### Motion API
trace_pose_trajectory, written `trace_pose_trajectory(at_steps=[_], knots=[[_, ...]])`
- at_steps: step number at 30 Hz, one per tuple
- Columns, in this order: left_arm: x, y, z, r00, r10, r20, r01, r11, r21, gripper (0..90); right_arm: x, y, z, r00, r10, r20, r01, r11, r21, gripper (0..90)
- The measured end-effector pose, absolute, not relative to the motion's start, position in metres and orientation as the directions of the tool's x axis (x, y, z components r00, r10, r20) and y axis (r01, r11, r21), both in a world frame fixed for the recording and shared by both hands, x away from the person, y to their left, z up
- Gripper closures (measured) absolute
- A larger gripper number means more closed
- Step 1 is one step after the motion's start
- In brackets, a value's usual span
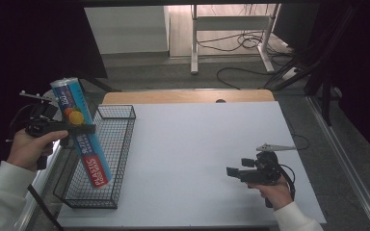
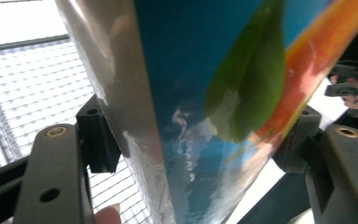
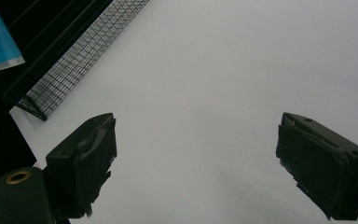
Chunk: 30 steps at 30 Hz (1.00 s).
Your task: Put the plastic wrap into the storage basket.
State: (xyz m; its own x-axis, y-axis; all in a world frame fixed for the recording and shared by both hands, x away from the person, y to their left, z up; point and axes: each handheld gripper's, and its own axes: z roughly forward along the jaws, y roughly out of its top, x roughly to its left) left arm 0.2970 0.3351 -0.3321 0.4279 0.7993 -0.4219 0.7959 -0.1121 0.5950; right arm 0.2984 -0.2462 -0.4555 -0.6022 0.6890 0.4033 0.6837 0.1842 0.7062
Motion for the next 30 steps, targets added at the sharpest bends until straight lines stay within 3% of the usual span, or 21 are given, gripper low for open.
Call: trace_pose_trajectory(at_steps=[30], knots=[[0.327,0.330,-0.396,0.373,0.875,-0.307,0.872,-0.217,0.440,31.9,0.299,-0.245,-0.458,-0.609,0.685,0.400,0.685,0.200,0.701,13.1]])
